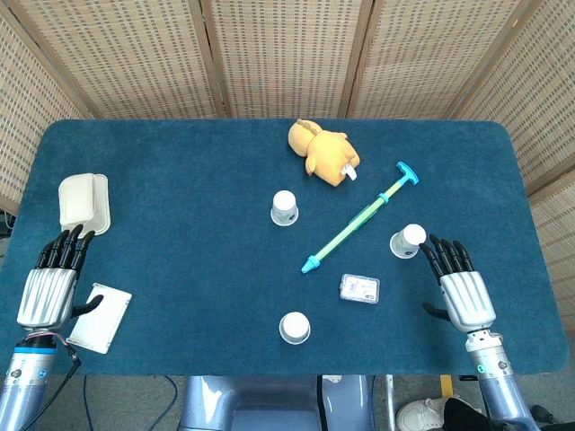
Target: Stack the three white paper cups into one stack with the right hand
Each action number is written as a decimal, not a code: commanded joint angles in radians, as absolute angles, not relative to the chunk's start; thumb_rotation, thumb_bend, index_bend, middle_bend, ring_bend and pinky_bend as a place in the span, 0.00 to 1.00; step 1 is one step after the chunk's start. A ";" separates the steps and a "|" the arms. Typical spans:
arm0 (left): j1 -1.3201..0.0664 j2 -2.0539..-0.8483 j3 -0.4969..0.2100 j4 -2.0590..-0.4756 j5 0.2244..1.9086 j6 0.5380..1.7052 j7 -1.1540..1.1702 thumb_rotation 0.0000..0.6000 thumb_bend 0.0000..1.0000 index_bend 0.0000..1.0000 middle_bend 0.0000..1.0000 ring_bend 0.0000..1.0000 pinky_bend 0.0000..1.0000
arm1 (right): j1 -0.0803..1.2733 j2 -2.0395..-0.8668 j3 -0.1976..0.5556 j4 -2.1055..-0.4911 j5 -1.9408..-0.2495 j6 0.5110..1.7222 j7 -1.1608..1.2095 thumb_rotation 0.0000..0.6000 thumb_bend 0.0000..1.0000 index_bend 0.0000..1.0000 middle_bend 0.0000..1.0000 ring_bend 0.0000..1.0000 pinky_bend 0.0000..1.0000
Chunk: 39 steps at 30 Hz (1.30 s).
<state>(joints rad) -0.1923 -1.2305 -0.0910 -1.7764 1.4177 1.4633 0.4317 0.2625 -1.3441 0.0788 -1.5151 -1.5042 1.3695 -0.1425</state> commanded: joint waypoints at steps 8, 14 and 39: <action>-0.189 -1.228 -0.098 -1.774 1.414 1.474 0.420 1.00 0.05 0.00 0.00 0.00 0.11 | 0.281 -1.334 0.069 -1.477 -1.555 1.364 -0.070 1.00 0.12 0.03 0.00 0.00 0.01; -0.189 -1.232 -0.101 -1.772 1.411 1.478 0.429 1.00 0.05 0.00 0.00 0.00 0.11 | 0.320 -1.298 0.037 -1.416 -1.670 1.375 0.132 1.00 0.12 0.12 0.00 0.00 0.04; -0.179 -1.217 -0.094 -1.782 1.437 1.497 0.401 1.00 0.05 0.00 0.00 0.00 0.11 | 0.561 -1.284 -0.069 -1.496 -1.838 1.177 0.555 1.00 0.20 0.36 0.00 0.00 0.10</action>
